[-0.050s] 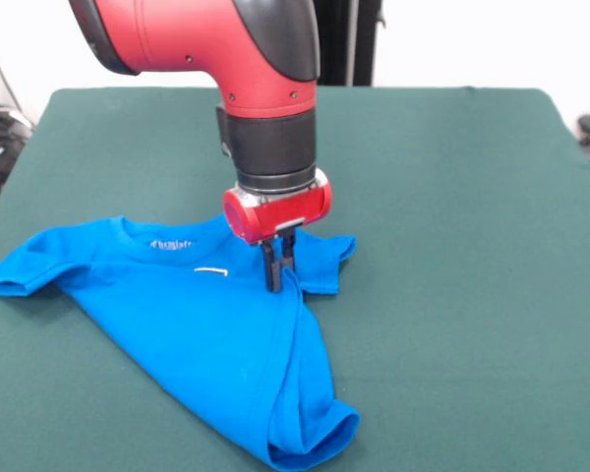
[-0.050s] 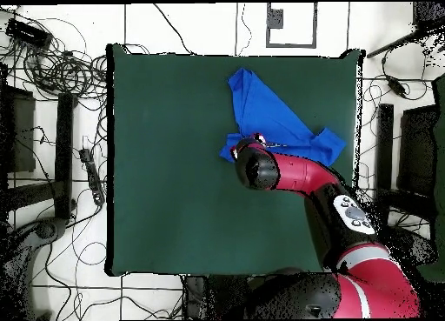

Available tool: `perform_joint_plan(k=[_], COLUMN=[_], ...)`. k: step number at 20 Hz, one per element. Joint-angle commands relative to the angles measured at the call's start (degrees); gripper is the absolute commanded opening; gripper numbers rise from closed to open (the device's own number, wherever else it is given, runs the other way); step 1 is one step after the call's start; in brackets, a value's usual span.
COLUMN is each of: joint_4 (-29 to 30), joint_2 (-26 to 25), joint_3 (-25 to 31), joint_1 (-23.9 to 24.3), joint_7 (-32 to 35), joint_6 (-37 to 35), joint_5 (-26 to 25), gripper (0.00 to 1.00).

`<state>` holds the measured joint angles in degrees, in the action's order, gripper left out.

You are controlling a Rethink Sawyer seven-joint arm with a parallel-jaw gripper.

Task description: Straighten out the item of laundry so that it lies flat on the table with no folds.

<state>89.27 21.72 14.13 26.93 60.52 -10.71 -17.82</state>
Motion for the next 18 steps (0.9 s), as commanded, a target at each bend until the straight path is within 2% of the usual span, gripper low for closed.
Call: perform_joint_plan(k=[1, 4, 5, 18], joint_4=[2.51, 2.83, 3.11, 2.37], joint_2=[-1.26, -1.43, -1.5, -1.25], joint_3=[2.23, 3.43, 3.91, 1.98], joint_1=[-2.55, -1.57, -1.09, -2.88], joint_7=[12.54, 12.09, 12.07, 12.87], joint_6=[-0.97, -0.12, 0.32, -1.82], joint_5=[2.66, 2.36, 2.3, 3.75], gripper=[0.0, 0.0, 1.0, 1.0])
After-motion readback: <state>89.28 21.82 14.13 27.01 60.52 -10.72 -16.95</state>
